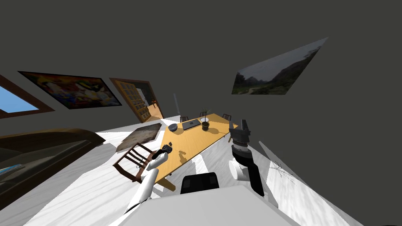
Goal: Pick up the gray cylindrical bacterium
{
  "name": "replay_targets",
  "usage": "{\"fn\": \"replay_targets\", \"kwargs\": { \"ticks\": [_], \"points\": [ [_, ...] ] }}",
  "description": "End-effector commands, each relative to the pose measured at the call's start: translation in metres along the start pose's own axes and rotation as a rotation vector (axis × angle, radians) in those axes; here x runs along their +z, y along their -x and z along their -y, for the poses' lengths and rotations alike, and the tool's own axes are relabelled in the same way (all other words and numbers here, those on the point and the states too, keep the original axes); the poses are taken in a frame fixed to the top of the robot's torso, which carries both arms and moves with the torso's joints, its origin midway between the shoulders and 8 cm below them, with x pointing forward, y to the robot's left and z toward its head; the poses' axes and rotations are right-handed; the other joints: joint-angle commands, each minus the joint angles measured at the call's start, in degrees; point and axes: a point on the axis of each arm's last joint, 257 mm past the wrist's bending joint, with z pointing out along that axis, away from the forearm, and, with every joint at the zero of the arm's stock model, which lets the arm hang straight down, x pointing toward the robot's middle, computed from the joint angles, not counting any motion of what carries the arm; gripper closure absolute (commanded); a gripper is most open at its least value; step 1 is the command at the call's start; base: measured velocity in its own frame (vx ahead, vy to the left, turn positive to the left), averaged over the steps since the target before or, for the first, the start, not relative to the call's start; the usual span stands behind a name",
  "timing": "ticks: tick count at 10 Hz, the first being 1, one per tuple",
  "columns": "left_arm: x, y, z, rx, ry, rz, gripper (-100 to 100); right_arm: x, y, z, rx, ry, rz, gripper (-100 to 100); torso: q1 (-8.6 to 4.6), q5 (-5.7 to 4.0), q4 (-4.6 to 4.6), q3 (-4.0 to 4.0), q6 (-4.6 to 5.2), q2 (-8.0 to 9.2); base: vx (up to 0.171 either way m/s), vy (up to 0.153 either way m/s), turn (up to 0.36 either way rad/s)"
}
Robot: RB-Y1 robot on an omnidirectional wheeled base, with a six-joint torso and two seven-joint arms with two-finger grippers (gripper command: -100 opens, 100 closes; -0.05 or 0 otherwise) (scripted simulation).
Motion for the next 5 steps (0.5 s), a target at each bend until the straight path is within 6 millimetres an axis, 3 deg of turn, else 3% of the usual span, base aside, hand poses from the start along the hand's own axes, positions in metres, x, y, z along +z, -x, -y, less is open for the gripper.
{"fn": "replay_targets", "kwargs": {
  "ticks": [1, 2, 3, 4, 5],
  "points": [
    [0.0, 0.0, 0.0, 0.0, 0.0, 0.0, 100, 0.0, 0.0, 0.0, 0.0, 0.0, 0.0, 0, 0.0, 0.0, 0.0, 0.0, 0.0, 0.0, 0.0, 0.0, 0.0],
    [0.0, 0.0, 0.0, 0.0, 0.0, 0.0, 0, 0.0, 0.0, 0.0, 0.0, 0.0, 0.0, 0, 0.0, 0.0, 0.0, 0.0, 0.0, 0.01, 0.0, 0.0, 0.0],
    [0.0001, -0.0049, 0.0082, 0.001, 0.0, 0.0, 100, 0.0, 0.0, 0.0, 0.0, 0.0, 0.0, 0, -0.01, 0.0, 0.0, 0.0, 0.0, 0.01, -0.069, -0.054, 0.014],
    [-0.0002, -0.0028, 0.0062, 0.001, -0.004, -0.002, 100, 0.0, 0.0, 0.0, 0.0, 0.0, 0.0, 0, -0.18, -0.03, 0.03, 0.11, -0.01, 0.22, -0.043, -0.034, 0.011],
    [-0.0002, -0.0027, 0.0065, 0.001, -0.002, -0.001, 0, 0.0, 0.0, 0.0, 0.0, 0.0, 0.0, 0, -0.15, -0.03, 0.04, 0.11, 0.01, 0.2, -0.006, -0.005, 0.0]
  ]
}}
